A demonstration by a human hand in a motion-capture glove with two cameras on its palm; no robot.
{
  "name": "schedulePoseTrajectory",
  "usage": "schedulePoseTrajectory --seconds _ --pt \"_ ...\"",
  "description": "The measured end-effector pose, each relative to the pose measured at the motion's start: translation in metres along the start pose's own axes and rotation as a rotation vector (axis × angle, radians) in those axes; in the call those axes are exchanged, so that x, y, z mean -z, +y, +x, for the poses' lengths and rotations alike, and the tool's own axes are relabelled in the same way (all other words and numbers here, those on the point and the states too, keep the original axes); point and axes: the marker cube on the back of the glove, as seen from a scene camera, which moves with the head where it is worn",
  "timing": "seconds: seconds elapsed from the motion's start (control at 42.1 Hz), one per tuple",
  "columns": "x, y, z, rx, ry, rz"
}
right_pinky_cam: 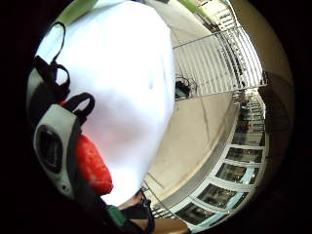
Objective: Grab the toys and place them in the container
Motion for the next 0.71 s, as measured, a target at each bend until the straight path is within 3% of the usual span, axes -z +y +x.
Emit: schedulePoseTrajectory --seconds 0.119,0.237,0.475,0.593,0.712 --pt "0.049 -0.018 -0.01 -0.014 0.0 0.043" --pt "0.113 -0.008 -0.025 0.0 0.017 -0.102" --pt "0.204 -0.034 -0.09 0.001 0.022 0.119" --pt "0.248 -0.016 -0.147 -0.048 -0.016 -0.07" --pt "0.256 -0.032 -0.201 0.118 -0.035 0.168"
